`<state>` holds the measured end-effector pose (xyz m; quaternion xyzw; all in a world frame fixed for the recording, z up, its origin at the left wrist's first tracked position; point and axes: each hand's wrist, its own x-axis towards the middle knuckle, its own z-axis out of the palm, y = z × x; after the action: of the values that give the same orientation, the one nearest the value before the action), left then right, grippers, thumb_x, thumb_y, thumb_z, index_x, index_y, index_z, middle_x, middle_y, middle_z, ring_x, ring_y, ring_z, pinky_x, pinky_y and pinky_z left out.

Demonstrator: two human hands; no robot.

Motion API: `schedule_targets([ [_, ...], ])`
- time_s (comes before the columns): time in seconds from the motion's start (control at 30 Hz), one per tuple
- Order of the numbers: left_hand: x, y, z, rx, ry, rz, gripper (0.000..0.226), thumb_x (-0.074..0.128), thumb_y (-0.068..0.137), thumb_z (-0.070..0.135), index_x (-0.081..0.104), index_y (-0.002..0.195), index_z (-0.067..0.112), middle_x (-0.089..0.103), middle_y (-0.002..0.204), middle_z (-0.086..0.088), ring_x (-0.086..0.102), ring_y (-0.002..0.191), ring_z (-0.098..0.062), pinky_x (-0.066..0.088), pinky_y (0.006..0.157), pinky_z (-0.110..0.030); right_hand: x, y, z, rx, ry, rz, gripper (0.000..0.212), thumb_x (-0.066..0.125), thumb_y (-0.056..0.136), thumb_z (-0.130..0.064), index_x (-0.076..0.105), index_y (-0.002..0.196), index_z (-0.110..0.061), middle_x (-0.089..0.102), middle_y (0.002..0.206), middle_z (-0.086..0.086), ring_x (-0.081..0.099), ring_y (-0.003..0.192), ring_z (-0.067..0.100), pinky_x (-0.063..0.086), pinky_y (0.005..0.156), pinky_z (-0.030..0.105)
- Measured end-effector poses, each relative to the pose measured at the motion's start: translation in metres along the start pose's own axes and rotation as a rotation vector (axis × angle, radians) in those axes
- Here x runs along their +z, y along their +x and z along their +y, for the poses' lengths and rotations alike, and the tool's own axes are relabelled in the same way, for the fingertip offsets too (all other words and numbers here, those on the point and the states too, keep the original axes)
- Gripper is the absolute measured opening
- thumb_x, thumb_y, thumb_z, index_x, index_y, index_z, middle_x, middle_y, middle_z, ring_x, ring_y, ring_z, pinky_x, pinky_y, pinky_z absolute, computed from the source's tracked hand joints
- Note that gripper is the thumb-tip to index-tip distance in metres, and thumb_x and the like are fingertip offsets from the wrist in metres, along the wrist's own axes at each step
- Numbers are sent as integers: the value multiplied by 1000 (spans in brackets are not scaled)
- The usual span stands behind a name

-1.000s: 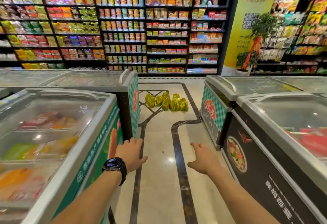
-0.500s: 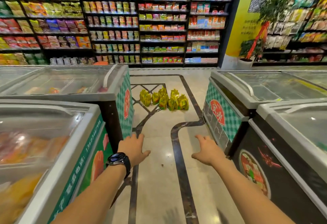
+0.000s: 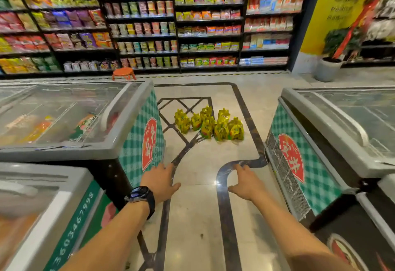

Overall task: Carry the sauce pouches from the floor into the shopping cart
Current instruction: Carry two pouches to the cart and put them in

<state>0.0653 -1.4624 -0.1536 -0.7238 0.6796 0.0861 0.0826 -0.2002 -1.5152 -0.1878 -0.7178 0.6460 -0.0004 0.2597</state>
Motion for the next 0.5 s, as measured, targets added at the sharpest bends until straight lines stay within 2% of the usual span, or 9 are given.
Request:
schedule_targets([
  [0.23, -20, 203, -27, 32, 6, -28, 66, 45, 94, 63, 34, 144, 21, 51, 135, -7, 55, 121, -29, 51, 93, -40, -35, 183, -24, 26, -16, -24, 79, 66, 83, -38, 26, 150, -23, 37, 144, 9, 43, 132, 32, 47, 99, 44],
  [0.5, -44, 407, -36, 148, -12, -95, 73, 46, 93, 63, 28, 149, 21, 49, 137, -10, 54, 122, -31, 52, 94, -45, -75, 345, -44, 117, 36, -63, 77, 66, 84, -37, 29, 149, -21, 37, 145, 10, 43, 132, 33, 46, 100, 46],
])
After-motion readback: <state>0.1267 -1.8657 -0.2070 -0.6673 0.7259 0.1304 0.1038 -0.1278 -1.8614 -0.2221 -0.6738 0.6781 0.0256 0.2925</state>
